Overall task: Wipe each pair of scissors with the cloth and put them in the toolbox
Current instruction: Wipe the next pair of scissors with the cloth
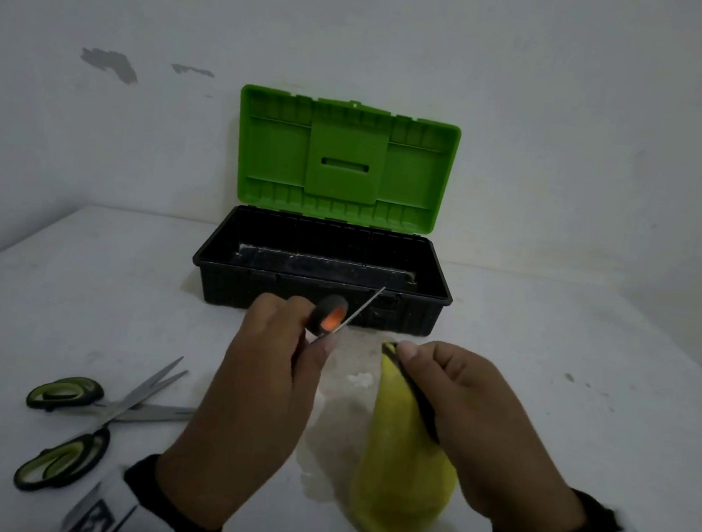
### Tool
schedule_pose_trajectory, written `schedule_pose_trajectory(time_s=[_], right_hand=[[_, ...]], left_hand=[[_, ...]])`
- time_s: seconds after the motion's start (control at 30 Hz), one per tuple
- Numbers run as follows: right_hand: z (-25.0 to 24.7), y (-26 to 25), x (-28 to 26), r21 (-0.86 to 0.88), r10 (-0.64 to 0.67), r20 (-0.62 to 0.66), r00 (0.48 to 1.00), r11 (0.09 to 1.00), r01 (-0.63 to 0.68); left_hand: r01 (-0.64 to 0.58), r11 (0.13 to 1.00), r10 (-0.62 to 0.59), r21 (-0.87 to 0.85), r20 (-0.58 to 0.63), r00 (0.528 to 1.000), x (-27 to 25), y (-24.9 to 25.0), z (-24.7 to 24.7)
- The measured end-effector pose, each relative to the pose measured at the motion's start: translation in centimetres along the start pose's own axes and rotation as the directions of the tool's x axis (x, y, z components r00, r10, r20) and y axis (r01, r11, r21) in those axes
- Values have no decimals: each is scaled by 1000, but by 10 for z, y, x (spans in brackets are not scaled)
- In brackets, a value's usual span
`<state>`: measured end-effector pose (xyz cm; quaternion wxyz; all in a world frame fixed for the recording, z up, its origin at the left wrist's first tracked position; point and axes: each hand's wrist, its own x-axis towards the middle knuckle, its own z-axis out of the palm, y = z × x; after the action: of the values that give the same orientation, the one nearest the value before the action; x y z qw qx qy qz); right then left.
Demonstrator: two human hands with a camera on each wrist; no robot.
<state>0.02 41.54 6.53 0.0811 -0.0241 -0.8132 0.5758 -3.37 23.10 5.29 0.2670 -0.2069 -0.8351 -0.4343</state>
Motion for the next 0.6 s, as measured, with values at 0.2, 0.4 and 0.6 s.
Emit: schedule_pose_trajectory(time_s=[0.2,0.4,0.6], right_hand=[[17,-6,0,53,137,79,987,989,-141],[19,-16,1,97,228,192,955,964,-249],[13,-9,-1,46,130,186,974,989,-141]], left_hand=[[-246,931,231,269,88,969,-1,1,-2],[-276,892,228,358,170,959,0,-4,-3],[-211,960,179,183,173,968,-1,-12,-6]])
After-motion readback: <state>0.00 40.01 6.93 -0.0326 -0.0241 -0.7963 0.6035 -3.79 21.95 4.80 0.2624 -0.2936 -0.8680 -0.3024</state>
